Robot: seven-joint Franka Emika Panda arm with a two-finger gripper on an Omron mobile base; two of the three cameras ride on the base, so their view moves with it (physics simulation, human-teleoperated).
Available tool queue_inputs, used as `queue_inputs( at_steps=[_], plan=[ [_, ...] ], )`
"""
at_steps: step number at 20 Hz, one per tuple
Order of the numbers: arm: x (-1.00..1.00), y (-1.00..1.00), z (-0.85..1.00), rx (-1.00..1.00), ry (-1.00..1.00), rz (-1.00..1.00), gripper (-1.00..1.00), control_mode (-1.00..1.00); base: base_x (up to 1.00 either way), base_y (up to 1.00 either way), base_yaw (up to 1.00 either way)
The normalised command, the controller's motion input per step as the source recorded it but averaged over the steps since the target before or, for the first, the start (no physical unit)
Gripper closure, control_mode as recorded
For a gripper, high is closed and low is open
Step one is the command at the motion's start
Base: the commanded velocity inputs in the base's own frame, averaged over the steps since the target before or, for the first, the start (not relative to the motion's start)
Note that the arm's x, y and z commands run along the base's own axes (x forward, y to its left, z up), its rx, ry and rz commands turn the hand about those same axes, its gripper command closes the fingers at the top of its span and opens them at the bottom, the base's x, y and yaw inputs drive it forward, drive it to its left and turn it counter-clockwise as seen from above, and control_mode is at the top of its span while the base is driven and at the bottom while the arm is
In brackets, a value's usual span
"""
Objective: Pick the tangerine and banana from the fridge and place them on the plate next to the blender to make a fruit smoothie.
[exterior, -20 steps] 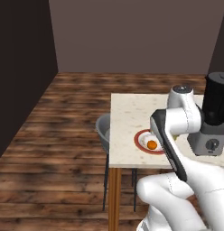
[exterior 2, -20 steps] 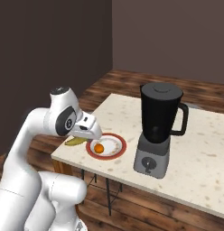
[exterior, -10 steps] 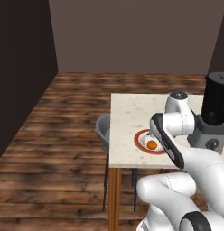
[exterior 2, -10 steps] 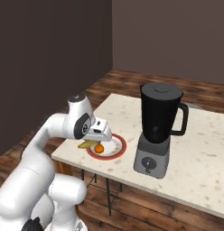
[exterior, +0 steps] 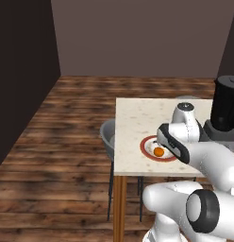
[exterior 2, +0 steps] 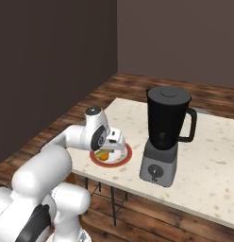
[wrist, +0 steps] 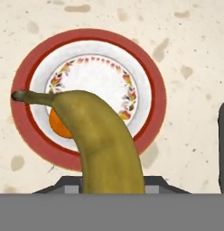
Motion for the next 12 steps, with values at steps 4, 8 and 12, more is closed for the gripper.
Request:
queue_inputs(
  at_steps=[4,8,12],
  plan=[
    [0.25,-0.26,-0.24,0.00,0.00,0.03,1.00,-1.00,0.00,0.00,0.00],
    [0.19,-0.10,-0.24,0.00,0.00,0.01,1.00,-1.00,0.00,0.00,0.00],
    [0.22,0.00,-0.11,0.00,0.00,0.00,1.00,-1.00,0.00,0.00,0.00]
  ],
)
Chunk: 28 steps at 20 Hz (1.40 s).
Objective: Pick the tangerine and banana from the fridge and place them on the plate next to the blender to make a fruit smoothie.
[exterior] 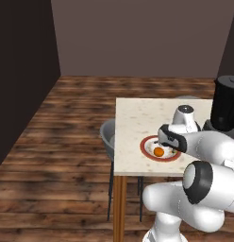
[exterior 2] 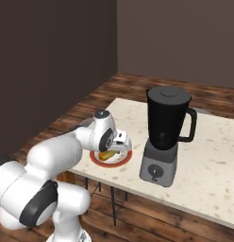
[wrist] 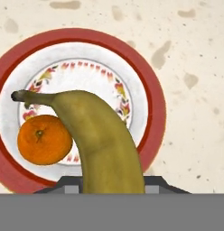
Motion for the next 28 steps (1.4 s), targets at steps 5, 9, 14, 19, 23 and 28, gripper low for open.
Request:
queue_inputs(
  at_steps=[5,9,14,19,23,28],
  plan=[
    [0.18,0.00,-0.16,0.00,0.00,0.00,1.00,-1.00,0.00,0.00,0.00],
    [0.16,0.00,-0.18,0.00,0.00,0.00,1.00,-1.00,0.00,0.00,0.00],
    [0.03,0.00,-0.20,0.00,0.00,0.01,1.00,-1.00,0.00,0.00,0.00],
    [0.08,-0.03,-0.14,0.00,0.00,0.01,1.00,-1.00,0.00,0.00,0.00],
    [0.03,0.00,-0.12,0.00,0.00,0.00,-1.00,-1.00,0.00,0.00,0.00],
    [0.01,0.00,-0.01,0.00,0.00,0.00,-1.00,-1.00,0.00,0.00,0.00]
  ],
)
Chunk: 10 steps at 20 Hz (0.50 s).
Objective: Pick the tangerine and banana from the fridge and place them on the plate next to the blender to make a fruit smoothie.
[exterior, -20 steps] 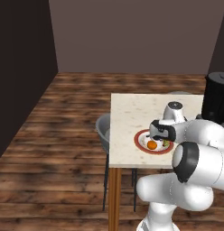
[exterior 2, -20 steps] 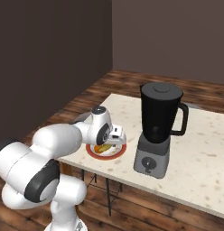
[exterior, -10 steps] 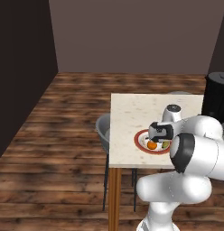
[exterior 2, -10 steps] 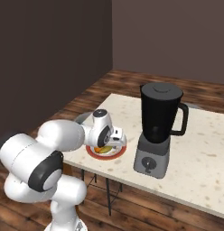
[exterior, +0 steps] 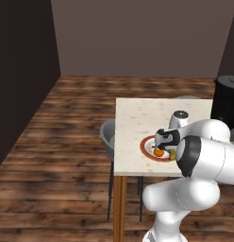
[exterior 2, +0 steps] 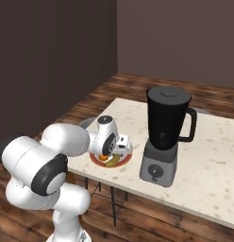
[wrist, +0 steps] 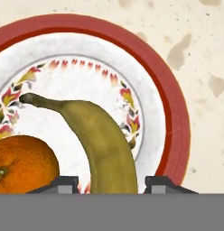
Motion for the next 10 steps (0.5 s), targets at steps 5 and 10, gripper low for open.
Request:
queue_inputs(
  at_steps=[5,10],
  plan=[
    [0.00,0.00,0.05,0.00,0.00,0.00,-1.00,-1.00,0.00,0.00,0.00],
    [-0.19,0.00,0.55,-0.01,-0.01,-0.03,-1.00,-1.00,0.00,0.00,0.00]
  ],
)
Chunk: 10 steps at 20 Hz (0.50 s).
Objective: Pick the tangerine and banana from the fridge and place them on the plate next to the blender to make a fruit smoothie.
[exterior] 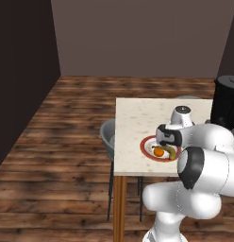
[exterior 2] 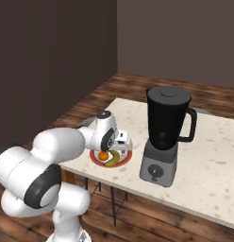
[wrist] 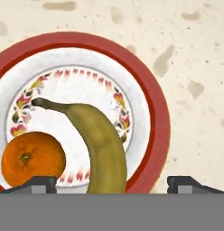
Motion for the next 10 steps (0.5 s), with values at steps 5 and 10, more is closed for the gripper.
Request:
queue_inputs(
  at_steps=[5,10],
  plan=[
    [-0.54,0.04,0.83,-0.02,-0.08,-0.05,-1.00,-1.00,0.00,0.00,0.00],
    [-0.61,0.18,0.65,-0.01,-0.09,-0.05,-1.00,-1.00,0.00,0.00,0.00]
  ],
)
